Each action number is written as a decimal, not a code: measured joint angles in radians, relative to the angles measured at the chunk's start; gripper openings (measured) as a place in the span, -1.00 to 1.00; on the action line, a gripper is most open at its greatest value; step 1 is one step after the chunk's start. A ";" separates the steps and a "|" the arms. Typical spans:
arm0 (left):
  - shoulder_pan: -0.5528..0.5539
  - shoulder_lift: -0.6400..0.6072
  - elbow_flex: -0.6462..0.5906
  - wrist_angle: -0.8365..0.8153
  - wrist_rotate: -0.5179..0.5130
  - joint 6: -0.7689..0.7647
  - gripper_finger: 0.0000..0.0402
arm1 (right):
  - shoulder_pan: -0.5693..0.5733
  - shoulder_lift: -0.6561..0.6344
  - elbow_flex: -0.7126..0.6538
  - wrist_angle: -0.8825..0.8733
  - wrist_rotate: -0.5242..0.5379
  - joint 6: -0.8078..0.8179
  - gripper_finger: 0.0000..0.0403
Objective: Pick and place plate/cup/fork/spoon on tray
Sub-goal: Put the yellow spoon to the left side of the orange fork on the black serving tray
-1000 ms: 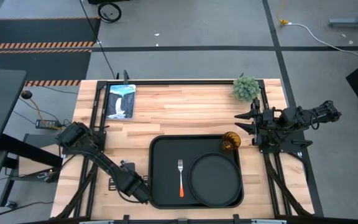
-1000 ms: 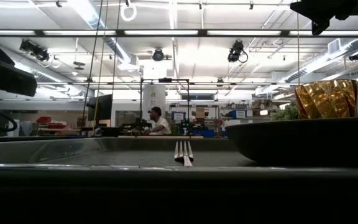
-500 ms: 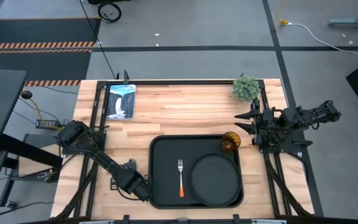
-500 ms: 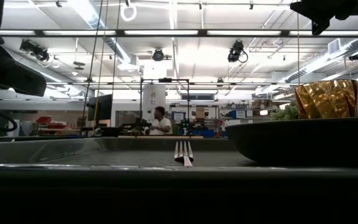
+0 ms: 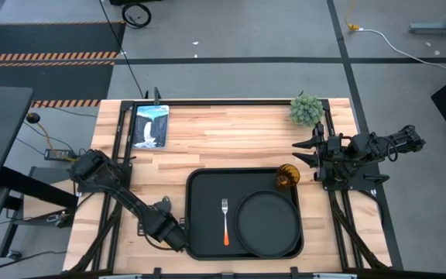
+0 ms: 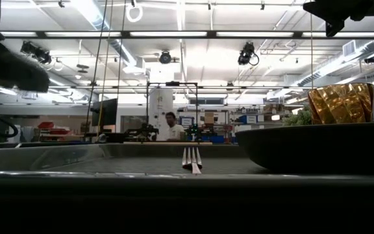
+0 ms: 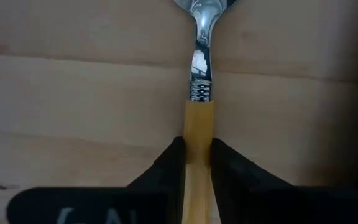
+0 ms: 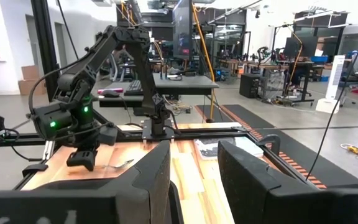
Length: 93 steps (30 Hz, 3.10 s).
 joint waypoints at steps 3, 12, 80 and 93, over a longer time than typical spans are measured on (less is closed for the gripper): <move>0.001 -0.039 0.000 -0.022 -0.028 0.000 -0.71 | 0.000 0.000 0.000 0.000 0.000 0.000 -0.30; 0.035 -0.083 0.002 -0.039 -0.091 0.011 -0.84 | 0.000 0.000 0.000 0.001 0.000 -0.002 -0.30; 0.155 -0.158 -0.147 0.531 -0.283 0.256 -0.71 | 0.000 0.001 0.000 0.006 0.000 0.001 -0.30; 0.191 -0.003 0.129 0.302 -0.258 0.348 -0.72 | 0.000 0.014 0.000 0.008 0.000 0.001 -0.30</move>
